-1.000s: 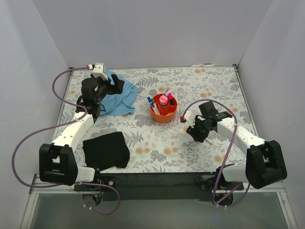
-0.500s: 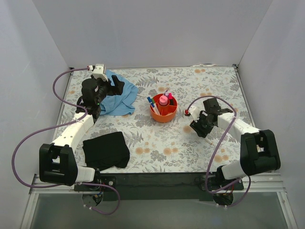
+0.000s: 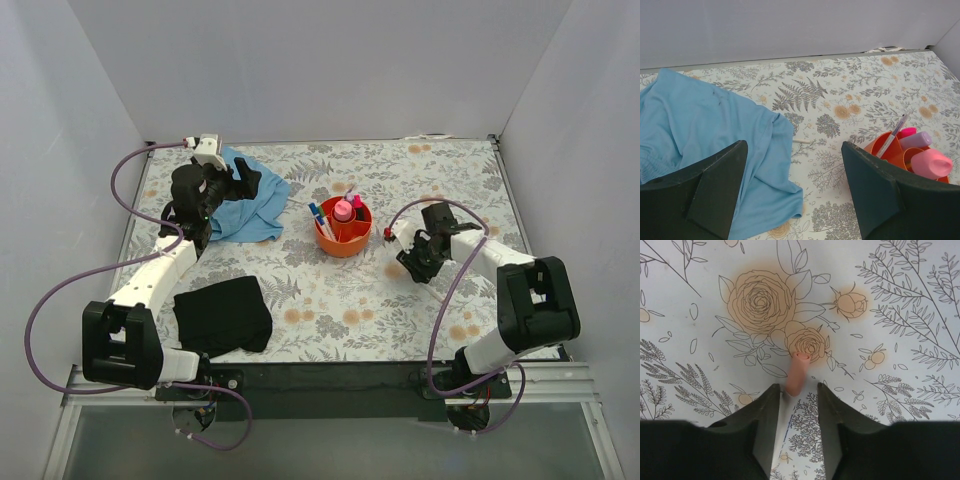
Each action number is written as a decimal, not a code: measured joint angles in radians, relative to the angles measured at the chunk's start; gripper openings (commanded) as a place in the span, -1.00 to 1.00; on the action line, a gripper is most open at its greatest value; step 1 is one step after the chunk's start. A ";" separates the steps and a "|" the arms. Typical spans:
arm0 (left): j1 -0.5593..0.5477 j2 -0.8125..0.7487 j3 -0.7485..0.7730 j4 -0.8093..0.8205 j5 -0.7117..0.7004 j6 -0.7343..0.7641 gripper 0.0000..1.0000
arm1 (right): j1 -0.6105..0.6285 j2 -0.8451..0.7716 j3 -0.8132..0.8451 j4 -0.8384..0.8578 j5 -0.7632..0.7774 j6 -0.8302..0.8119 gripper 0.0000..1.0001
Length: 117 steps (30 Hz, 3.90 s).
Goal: Sort the stationery into containers
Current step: Pick up the pen from the center of the board, then place the pen in the storage box, then reset both arms
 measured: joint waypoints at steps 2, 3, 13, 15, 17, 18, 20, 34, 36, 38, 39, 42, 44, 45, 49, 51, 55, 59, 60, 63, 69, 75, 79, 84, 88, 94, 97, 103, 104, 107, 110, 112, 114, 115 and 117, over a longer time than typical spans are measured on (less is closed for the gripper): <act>0.000 0.000 -0.001 0.002 0.000 0.000 0.52 | 0.001 0.002 0.000 -0.001 -0.005 -0.003 -0.52; 0.000 0.000 -0.004 0.003 0.000 0.000 0.52 | 0.001 0.002 0.000 -0.001 -0.007 -0.003 -0.64; 0.002 0.011 -0.012 -0.003 0.000 0.002 0.52 | 0.001 0.001 0.041 -0.061 -0.022 -0.014 -0.97; 0.005 0.017 -0.008 -0.008 0.000 0.005 0.52 | 0.001 -0.004 0.109 -0.111 -0.058 0.008 -0.97; 0.010 0.034 0.009 -0.016 0.000 0.008 0.52 | 0.001 -0.016 0.195 -0.132 -0.114 0.037 -0.97; 0.014 0.043 0.020 -0.021 -0.001 0.008 0.52 | 0.001 -0.024 0.259 -0.143 -0.149 0.059 -0.97; 0.021 0.060 0.043 -0.033 -0.001 0.009 0.52 | 0.004 -0.032 0.377 -0.142 -0.216 0.097 -0.97; 0.039 0.143 0.114 -0.087 -0.012 0.026 0.51 | 0.179 -0.061 0.478 0.431 -0.466 0.530 -0.97; 0.039 0.149 0.123 -0.097 -0.014 0.031 0.52 | 0.206 -0.056 0.439 0.521 -0.470 0.581 -0.97; 0.039 0.157 0.135 -0.109 -0.019 0.035 0.52 | 0.235 -0.045 0.404 0.606 -0.469 0.621 -0.97; 0.040 0.159 0.139 -0.113 -0.020 0.038 0.51 | 0.246 -0.043 0.382 0.650 -0.468 0.637 -0.97; 0.044 0.167 0.147 -0.117 -0.023 0.042 0.51 | 0.275 -0.042 0.307 0.766 -0.457 0.660 -0.97; 0.050 0.175 0.154 -0.126 -0.024 0.043 0.51 | 0.291 -0.041 0.251 0.848 -0.449 0.666 -0.97; 0.052 0.179 0.155 -0.128 -0.024 0.045 0.51 | 0.299 -0.034 0.235 0.877 -0.449 0.671 -0.97; 0.059 0.191 0.158 -0.135 -0.026 0.050 0.51 | 0.315 0.020 0.220 0.982 -0.442 0.690 -0.97; 0.059 0.191 0.158 -0.137 -0.026 0.052 0.51 | 0.318 0.041 0.217 1.020 -0.438 0.694 -0.97; 0.059 0.191 0.158 -0.141 -0.025 0.053 0.50 | 0.324 0.079 0.202 1.089 -0.429 0.698 -0.97; 0.059 0.195 0.159 -0.150 -0.025 0.058 0.50 | 0.327 0.127 0.201 1.127 -0.425 0.698 -0.97; 0.059 0.197 0.159 -0.153 -0.025 0.060 0.50 | 0.327 0.137 0.201 1.131 -0.425 0.697 -0.97; 0.059 0.206 0.159 -0.160 -0.025 0.063 0.50 | 0.327 0.171 0.201 1.148 -0.425 0.690 -0.97; 0.059 0.208 0.159 -0.166 -0.026 0.070 0.50 | 0.327 0.196 0.180 1.152 -0.416 0.676 -0.97; 0.059 0.208 0.159 -0.166 -0.025 0.071 0.50 | 0.327 0.196 0.155 1.155 -0.406 0.644 -0.41; 0.059 0.208 0.159 -0.165 -0.025 0.071 0.50 | 0.327 0.196 0.132 1.148 -0.396 0.617 0.05; 0.059 0.208 0.159 -0.165 -0.026 0.071 0.57 | 0.327 0.176 0.124 1.131 -0.398 0.595 0.38; 0.059 0.201 0.159 -0.166 -0.035 0.071 0.74 | 0.327 0.113 0.124 1.099 -0.397 0.572 0.50; 0.059 0.125 0.158 -0.163 -0.057 0.087 0.79 | 0.327 -0.029 0.213 0.948 -0.366 0.507 0.61; 0.060 0.053 0.149 -0.158 -0.066 0.109 0.80 | 0.328 -0.089 0.293 0.819 -0.291 0.474 0.79; 0.074 -0.142 0.112 -0.174 -0.072 0.159 0.80 | 0.330 -0.134 0.420 0.494 0.034 0.472 0.89; 0.079 -0.167 0.111 -0.179 -0.071 0.167 0.80 | 0.330 -0.127 0.435 0.441 0.103 0.481 0.95; 0.099 -0.242 0.111 -0.212 -0.072 0.201 0.80 | 0.314 -0.111 0.446 0.279 0.348 0.509 0.97; 0.118 -0.291 0.110 -0.254 -0.075 0.224 0.80 | 0.276 -0.159 0.367 0.184 0.504 0.502 0.97; 0.126 -0.306 0.108 -0.288 -0.086 0.229 0.80 | 0.248 -0.200 0.336 0.132 0.593 0.490 0.97; 0.130 -0.310 0.101 -0.321 -0.096 0.229 0.80 | 0.218 -0.240 0.332 0.102 0.664 0.471 0.97; 0.131 -0.311 0.095 -0.337 -0.098 0.228 0.80 | 0.200 -0.262 0.332 0.100 0.693 0.463 0.97; 0.131 -0.314 0.074 -0.359 -0.098 0.224 0.80 | 0.167 -0.306 0.332 0.099 0.739 0.447 0.97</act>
